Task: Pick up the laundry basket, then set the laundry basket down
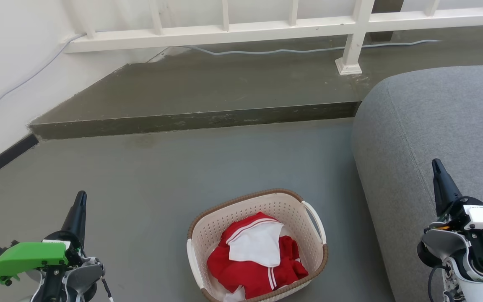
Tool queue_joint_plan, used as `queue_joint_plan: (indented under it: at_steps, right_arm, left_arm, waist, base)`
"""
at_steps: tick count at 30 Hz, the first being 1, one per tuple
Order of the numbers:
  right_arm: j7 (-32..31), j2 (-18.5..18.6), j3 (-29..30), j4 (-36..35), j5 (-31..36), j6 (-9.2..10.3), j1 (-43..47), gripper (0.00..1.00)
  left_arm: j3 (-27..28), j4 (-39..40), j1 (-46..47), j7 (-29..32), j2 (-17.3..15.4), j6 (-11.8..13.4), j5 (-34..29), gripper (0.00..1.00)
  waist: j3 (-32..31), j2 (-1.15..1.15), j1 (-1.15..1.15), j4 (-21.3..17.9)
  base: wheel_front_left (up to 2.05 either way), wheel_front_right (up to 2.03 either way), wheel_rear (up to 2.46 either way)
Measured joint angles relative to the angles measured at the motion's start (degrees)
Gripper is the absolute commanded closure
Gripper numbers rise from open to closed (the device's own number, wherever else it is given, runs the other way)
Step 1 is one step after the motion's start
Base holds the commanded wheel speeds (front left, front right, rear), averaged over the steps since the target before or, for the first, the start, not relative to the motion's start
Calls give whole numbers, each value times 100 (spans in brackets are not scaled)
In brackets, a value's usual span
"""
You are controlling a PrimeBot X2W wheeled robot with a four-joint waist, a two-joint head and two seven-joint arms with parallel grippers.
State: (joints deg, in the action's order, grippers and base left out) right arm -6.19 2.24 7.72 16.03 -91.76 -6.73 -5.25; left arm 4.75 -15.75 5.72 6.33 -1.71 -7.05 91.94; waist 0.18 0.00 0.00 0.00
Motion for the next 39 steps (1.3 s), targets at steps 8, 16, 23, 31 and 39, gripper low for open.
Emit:
queue_joint_plan:
  at_steps: [8, 16, 23, 31, 39]
  right_arm:
    - [0, 0, 0, 0, 0, 0, 0, 100]
    - [0, 0, 0, 0, 0, 0, 0, 100]
    - [1, -141, -26, 296, 0, 25, 234, 0]
    - [133, -166, -231, 201, 1, 25, 308, 0]
    - [320, -160, -480, 86, 83, 25, 308, 0]
  left_arm:
    - [0, 0, 0, 0, 0, 0, 0, 100]
    - [0, 0, 0, 0, 0, 0, 0, 100]
    - [-29, -313, -138, 0, 131, 5, 0, 0]
    - [-8, -243, -205, -14, 151, 5, 0, 0]
    - [0, -31, -213, -89, 94, 5, -103, 0]
  waist:
    - [0, 0, 0, 0]
    - [0, 0, 0, 0]
    - [0, 0, 0, 0]
    - [2, 0, 0, 6]
    - [6, 0, 0, 7]
  base:
    - [0, 0, 0]
    - [0, 0, 0]
    - [0, 0, 0]
    - [0, 0, 0]
    - [0, 0, 0]
